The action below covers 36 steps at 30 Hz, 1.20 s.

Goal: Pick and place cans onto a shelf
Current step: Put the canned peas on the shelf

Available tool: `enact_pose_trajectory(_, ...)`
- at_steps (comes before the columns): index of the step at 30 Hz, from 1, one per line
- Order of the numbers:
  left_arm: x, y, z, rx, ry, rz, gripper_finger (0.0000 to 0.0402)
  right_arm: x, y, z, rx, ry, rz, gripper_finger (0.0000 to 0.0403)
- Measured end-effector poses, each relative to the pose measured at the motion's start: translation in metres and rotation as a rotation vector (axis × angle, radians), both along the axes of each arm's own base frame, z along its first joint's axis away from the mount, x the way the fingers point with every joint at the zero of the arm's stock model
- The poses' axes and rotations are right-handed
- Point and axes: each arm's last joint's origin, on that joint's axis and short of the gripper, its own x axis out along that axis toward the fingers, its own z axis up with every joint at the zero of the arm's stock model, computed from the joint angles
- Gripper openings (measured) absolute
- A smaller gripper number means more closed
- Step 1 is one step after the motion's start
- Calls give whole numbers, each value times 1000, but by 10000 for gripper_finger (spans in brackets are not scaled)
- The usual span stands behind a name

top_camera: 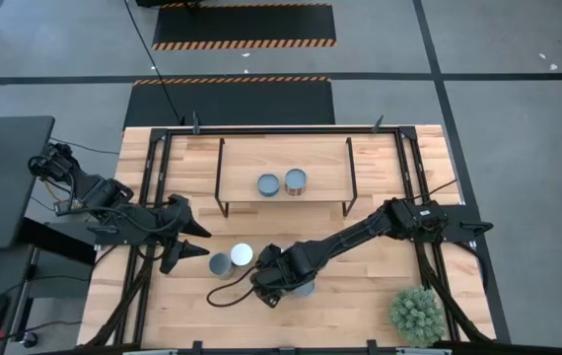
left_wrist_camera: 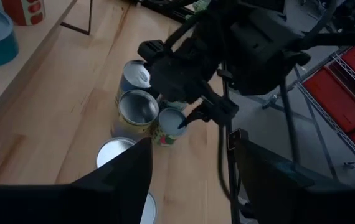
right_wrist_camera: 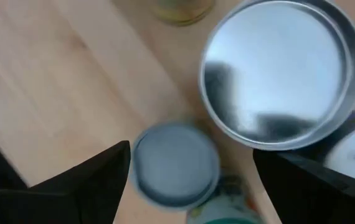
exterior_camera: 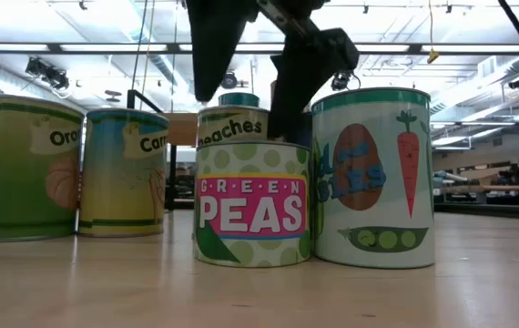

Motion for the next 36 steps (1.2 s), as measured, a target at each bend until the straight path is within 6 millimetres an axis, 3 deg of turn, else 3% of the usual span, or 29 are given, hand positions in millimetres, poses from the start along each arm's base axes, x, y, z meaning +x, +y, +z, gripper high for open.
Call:
enact_pose_trajectory(11,0,0,0,1,0,0,233,-8,3,5,33,49,-43,347)
enact_pose_trajectory(18,0,0,0,9,-2,-5,233,-19,31,17,-22,-34,-22,347)
enact_pose_trajectory(26,0,0,0,22,-4,-12,233,-16,51,-12,-57,-128,215,347)
enact_pose_trajectory(36,0,0,0,21,-5,-12,233,-11,43,-14,-124,-117,450,347)
